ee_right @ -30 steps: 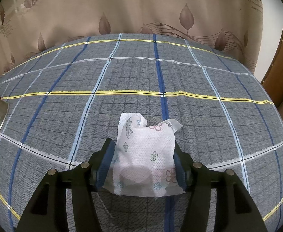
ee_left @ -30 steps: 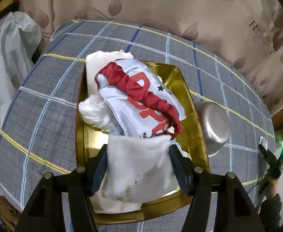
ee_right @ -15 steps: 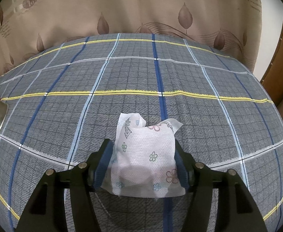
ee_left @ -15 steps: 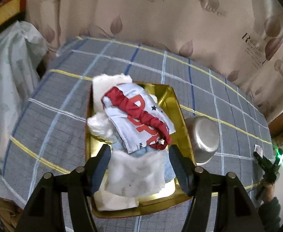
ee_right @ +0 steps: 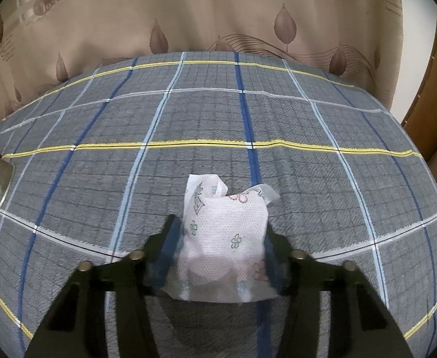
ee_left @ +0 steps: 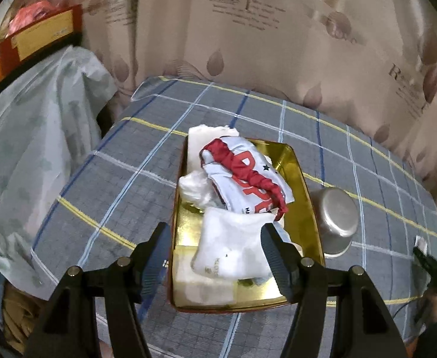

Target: Organize soft objects

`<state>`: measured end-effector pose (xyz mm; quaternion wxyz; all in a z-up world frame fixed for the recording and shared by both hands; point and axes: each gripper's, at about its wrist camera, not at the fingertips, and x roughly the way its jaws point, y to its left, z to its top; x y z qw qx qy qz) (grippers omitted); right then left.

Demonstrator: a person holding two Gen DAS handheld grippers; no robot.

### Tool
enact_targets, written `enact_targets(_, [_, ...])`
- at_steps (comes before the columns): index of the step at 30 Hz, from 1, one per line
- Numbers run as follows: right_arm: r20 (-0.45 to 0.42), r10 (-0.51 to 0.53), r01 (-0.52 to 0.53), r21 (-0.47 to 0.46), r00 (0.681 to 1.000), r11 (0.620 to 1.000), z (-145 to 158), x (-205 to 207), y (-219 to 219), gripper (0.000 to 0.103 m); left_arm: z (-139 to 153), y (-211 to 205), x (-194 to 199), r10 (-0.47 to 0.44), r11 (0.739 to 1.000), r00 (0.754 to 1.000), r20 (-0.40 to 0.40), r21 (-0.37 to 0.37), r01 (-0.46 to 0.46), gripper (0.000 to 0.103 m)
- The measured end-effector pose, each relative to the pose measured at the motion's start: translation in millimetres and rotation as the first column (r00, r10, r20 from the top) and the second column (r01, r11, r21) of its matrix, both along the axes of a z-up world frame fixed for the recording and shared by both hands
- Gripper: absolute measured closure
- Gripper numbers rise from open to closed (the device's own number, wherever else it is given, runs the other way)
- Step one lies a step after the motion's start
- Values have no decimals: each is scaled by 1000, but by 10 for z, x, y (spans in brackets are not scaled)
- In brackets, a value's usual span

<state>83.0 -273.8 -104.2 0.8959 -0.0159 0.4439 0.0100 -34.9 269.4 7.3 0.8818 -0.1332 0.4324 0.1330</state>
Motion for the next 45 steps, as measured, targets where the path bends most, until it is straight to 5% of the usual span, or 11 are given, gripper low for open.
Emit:
enact_targets(16, [-35, 17, -19, -47, 999, 999, 53, -152, 279, 67, -29, -18, -119, 73, 989, 997, 34, 128, -77, 39])
enact_targets(28, [-37, 208, -208, -19, 978, 978, 365, -472, 1044, 68, -48, 76, -196, 117, 986, 993, 34, 116, -120, 39])
enact_targets(36, [-25, 391, -390, 26, 920, 920, 597, -661, 1841, 68, -30, 185, -250, 157, 981, 987, 30, 112, -159, 39])
enact_targets(45, [2, 580, -578, 76, 815, 812, 841, -836, 2760, 68, -19, 312, -310, 187, 976, 982, 20, 113, -188, 39])
